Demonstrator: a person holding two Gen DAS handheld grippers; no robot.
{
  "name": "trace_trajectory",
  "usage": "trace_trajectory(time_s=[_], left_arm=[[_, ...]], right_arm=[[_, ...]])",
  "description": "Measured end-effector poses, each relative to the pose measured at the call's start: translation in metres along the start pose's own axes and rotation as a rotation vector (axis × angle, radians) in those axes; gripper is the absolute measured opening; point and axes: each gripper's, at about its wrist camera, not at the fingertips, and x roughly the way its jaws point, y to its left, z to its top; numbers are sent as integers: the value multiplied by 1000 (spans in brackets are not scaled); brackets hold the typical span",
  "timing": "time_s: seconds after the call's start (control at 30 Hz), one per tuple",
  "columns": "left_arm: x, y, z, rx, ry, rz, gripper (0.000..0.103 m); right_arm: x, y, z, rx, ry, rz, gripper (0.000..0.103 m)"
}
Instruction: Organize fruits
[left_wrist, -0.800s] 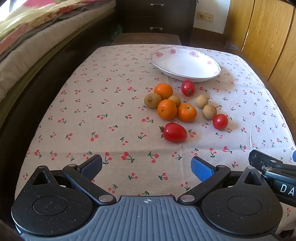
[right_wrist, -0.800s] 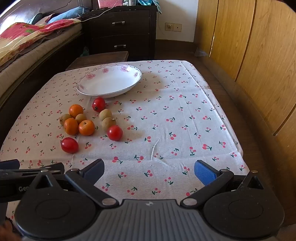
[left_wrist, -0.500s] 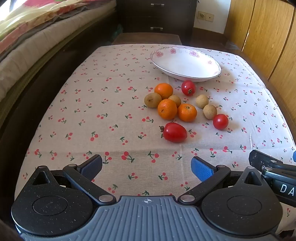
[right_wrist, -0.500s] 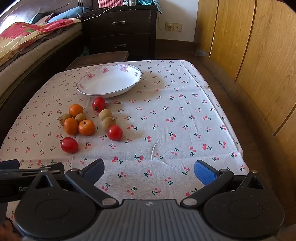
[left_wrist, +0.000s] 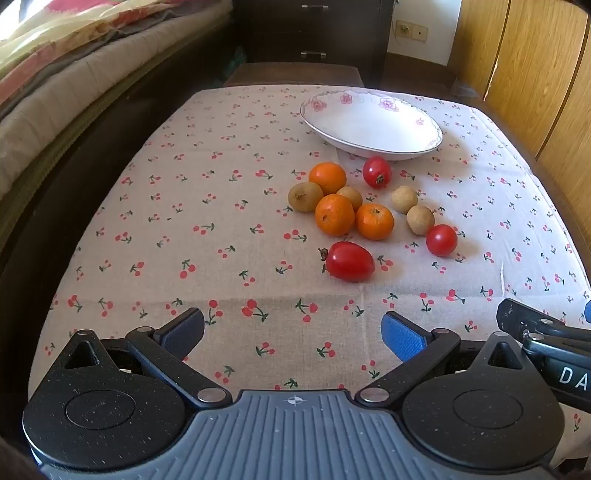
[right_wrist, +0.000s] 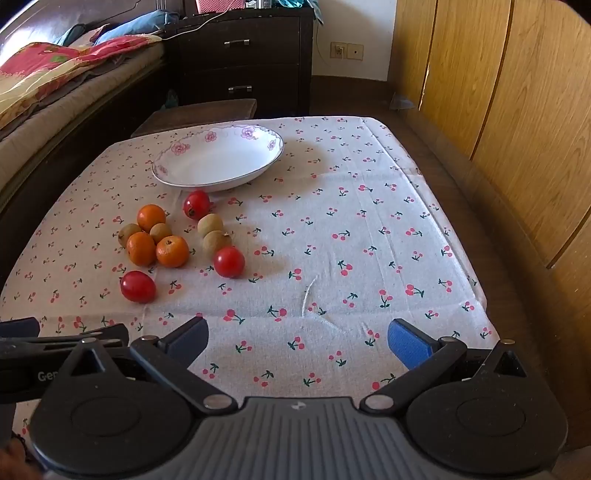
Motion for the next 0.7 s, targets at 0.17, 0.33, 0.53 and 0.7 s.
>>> trace_trajectory(time_s=[0.17, 0.33, 0.53, 0.7], left_arm=[[0, 0, 0, 1, 0, 0, 103], [0, 0, 0, 0, 1, 0, 103], [1, 0, 0, 1, 2, -1, 103], [1, 0, 0, 0, 2, -1, 103]], right_arm=[[0, 0, 1, 0, 1, 0, 103], [1, 0, 1, -1, 1, 0, 103], [1, 0, 1, -1, 2, 1, 103], [1, 0, 1, -1, 3, 2, 103]])
